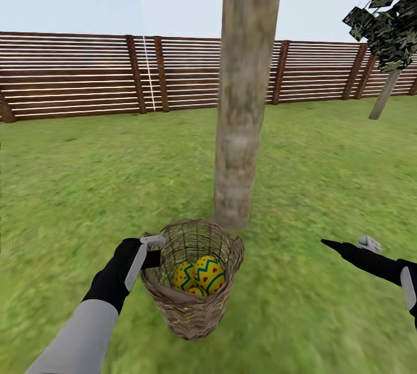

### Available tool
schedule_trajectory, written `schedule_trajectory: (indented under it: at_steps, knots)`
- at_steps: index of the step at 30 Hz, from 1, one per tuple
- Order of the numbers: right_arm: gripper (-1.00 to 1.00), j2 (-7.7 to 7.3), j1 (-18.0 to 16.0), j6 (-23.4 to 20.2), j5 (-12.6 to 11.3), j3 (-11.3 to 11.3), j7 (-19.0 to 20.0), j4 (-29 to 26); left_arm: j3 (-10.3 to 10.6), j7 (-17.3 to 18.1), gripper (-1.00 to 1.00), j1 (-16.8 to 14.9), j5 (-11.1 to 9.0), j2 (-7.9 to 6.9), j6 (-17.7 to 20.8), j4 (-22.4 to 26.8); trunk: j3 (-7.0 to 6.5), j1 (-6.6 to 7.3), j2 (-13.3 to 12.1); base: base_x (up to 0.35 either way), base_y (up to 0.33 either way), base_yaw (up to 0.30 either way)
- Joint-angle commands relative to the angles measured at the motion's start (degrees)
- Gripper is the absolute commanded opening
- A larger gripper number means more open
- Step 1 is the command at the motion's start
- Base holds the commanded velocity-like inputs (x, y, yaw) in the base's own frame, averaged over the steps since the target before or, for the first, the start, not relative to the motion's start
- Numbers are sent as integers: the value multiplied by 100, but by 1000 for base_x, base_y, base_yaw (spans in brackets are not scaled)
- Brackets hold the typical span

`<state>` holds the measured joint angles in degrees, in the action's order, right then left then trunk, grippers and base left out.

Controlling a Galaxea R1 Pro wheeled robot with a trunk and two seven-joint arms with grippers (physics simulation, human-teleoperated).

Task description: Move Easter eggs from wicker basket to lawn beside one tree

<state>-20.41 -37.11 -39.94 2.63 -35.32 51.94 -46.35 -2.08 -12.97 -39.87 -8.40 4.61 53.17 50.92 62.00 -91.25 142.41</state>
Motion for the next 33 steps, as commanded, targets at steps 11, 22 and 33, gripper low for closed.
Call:
schedule_trajectory:
  at_steps: [11,22,33]
  knots:
    - [100,2,-6,-40,27,-12,43,-5,-11,-48,-100,-3,-91,5,-12,5,5,1,2,230,206,0]
    - [100,17,-28,-32,229,83,34,10,-9,-75,-100,118,41,-13,-18,5,63,-45,84,103,3,0]
    - [100,20,-24,-31,537,86,36,3,-12,-77,-100,120,-56,-13,-19,5,307,-74,99,0,0,0]
